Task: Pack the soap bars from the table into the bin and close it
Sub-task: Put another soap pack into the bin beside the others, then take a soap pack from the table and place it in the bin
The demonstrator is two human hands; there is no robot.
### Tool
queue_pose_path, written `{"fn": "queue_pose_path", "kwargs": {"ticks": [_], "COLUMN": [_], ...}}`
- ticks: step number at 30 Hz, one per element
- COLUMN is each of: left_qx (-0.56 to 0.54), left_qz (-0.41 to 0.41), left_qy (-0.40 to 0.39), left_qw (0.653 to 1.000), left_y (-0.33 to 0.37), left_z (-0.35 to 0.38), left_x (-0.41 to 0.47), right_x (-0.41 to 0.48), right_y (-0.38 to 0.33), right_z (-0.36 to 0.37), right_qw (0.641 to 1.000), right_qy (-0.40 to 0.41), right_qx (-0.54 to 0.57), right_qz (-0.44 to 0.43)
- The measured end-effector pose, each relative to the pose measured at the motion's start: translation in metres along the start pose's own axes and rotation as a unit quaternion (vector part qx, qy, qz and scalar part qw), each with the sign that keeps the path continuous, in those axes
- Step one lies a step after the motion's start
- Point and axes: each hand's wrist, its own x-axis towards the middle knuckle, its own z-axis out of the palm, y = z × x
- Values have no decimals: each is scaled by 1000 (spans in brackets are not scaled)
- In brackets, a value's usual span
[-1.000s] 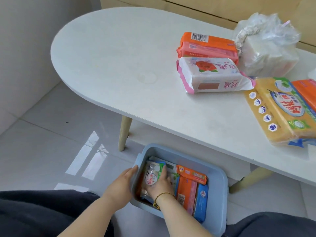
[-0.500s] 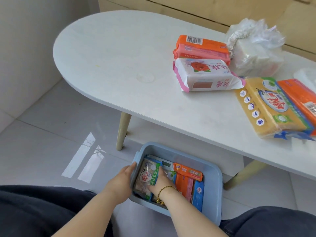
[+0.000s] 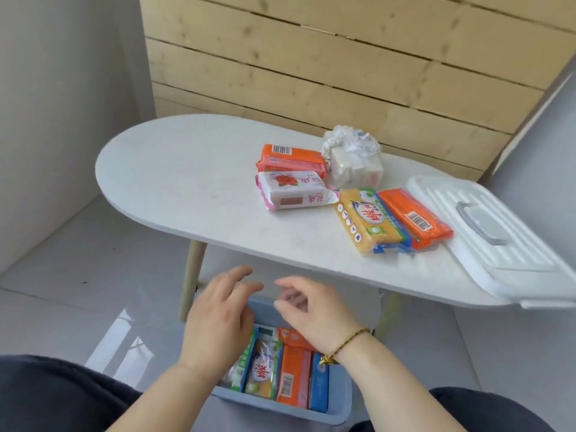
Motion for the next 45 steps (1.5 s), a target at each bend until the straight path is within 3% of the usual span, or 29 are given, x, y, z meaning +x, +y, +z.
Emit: {"fn": "queue_pose_path", "kwargs": {"ticks": [3,5,6,9,13,17,24,31,33,36,39,45], "left_qx": [33,89,110,137,142,81,43,8,-9,-50,-46,52], "left_qz": [25,11,-2,-30,-23,-46,-49,-102,-155,-240,-288,-276], "left_qy": [27,19,7,-32,-40,-67,-77,-67,-81,-100,-126,-213], "left_qw": [999,996,994,990,989,993,995,992,985,964,948,936], "left_y": [9,8,6,4,-1,-8,-14,-25,-32,-44,-54,-73], "left_z": [-7,-10,-10,-11,-7,-2,-2,3,5,3,2,7], "left_x": [6,11,13,16,16,12,12,-3,-5,-9,-17,-33], "right_x": [-14,-7,2,26,47,56,35,-4,-13,-22,-24,-11], "right_y": [-12,-10,-7,6,11,11,14,4,-3,-13,-17,8], "right_z": [-53,-83,-95,-112,-108,-107,-100,-85,-80,-72,-53,-2], "right_qw": [960,923,922,943,942,932,937,961,971,985,992,984], "right_qy": [265,376,372,246,168,166,234,266,227,103,-5,-161], "right_qx": [5,-61,-106,-163,-186,-196,-143,22,63,135,104,72], "right_qz": [-91,-50,3,154,223,256,214,68,30,-37,-64,24]}}
